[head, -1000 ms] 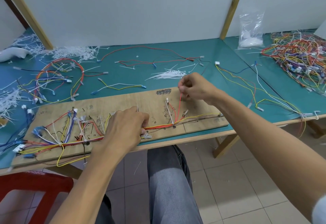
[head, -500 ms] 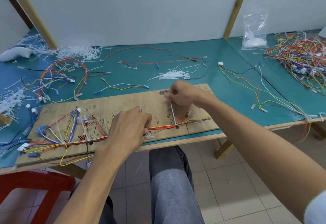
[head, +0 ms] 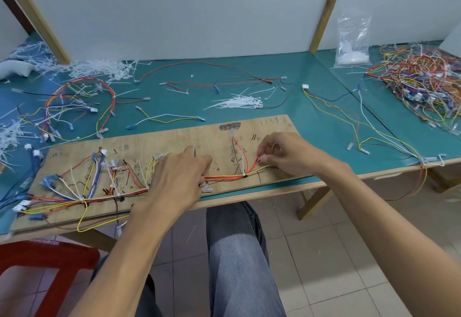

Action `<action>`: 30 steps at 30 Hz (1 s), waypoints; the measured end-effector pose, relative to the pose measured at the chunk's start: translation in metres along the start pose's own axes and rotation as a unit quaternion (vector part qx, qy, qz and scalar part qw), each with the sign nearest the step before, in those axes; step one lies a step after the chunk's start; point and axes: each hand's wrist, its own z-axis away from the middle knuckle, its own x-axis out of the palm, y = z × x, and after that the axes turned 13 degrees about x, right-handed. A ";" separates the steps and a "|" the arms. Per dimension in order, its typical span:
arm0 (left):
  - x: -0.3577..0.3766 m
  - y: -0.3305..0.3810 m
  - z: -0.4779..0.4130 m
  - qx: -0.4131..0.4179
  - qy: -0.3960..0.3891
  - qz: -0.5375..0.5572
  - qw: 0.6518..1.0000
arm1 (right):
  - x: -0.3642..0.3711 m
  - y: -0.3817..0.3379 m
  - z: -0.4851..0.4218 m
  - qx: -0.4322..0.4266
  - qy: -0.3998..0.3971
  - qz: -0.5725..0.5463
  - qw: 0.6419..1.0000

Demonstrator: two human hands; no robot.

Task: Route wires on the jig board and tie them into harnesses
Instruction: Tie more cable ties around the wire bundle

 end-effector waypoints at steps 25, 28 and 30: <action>0.000 -0.008 0.001 0.026 -0.025 0.027 0.999 | -0.029 0.066 0.029 -0.043 0.038 0.089 0.994; -0.003 -0.009 0.003 0.028 -0.025 0.047 0.998 | -0.032 0.059 0.031 -0.046 0.075 0.016 0.996; -0.004 -0.011 0.005 0.026 -0.025 0.066 0.997 | -0.038 0.048 0.032 -0.070 0.118 -0.010 0.991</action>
